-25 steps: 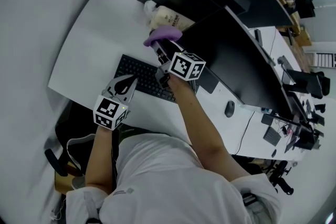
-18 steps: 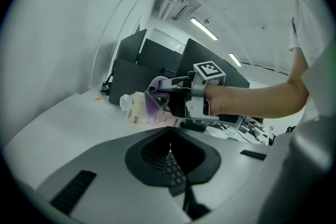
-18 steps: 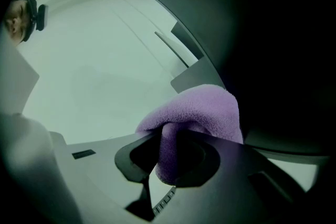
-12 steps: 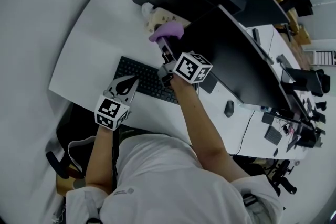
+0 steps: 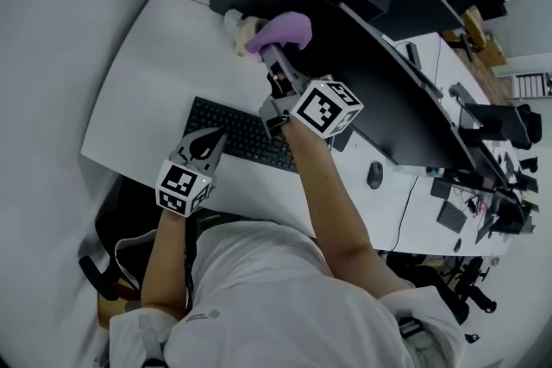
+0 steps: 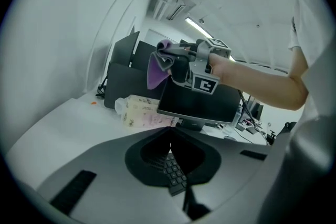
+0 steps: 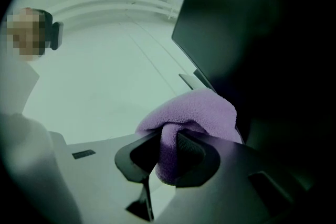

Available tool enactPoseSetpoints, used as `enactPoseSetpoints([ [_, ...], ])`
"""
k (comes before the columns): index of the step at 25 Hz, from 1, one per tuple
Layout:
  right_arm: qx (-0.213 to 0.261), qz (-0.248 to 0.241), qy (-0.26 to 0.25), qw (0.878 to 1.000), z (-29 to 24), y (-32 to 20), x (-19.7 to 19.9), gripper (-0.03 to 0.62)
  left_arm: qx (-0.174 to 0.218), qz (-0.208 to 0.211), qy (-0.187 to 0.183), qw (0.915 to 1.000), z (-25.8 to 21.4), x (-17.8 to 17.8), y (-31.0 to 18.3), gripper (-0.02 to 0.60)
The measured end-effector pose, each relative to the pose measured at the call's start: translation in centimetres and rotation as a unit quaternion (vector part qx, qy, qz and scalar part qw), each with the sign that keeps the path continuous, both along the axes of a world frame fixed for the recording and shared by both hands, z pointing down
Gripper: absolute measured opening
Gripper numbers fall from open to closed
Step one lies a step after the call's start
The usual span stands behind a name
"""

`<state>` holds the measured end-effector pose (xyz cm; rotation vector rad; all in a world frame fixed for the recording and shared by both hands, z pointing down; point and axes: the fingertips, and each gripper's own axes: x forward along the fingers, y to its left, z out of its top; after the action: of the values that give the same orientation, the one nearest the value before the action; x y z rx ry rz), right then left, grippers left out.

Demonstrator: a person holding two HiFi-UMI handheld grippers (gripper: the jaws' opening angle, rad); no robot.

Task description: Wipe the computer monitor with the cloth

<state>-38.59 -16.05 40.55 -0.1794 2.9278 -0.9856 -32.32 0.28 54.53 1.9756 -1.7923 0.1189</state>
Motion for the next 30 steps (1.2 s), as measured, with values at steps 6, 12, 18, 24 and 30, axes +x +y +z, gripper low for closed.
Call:
enactPoseSetpoints([
  [6,0.013,0.007,-0.028,1.000,-3.5,-0.2,0.2,0.067,0.009,0.006,-0.006,0.9999,-1.0,0.5,-0.3,0.000],
  [12,0.048,0.005,-0.043,0.998,-6.5,0.2,0.3,0.067,0.015,0.013,-0.014,0.9997,-1.7,0.9,-0.2,0.000],
  [18,0.043,0.008,-0.062,0.997,-8.2,0.2,1.0,0.067,0.022,0.016,-0.023,0.9994,-2.8,1.2,-0.6,0.000],
  [24,0.046,-0.007,-0.077,0.996,-10.4,1.8,2.2,0.067,0.026,0.022,-0.037,0.9987,-4.3,2.0,-0.8,0.000],
  [30,0.097,-0.033,-0.057,0.993,-11.1,4.4,5.1,0.067,0.034,0.023,-0.055,0.9977,-6.1,3.2,-0.9,0.000],
])
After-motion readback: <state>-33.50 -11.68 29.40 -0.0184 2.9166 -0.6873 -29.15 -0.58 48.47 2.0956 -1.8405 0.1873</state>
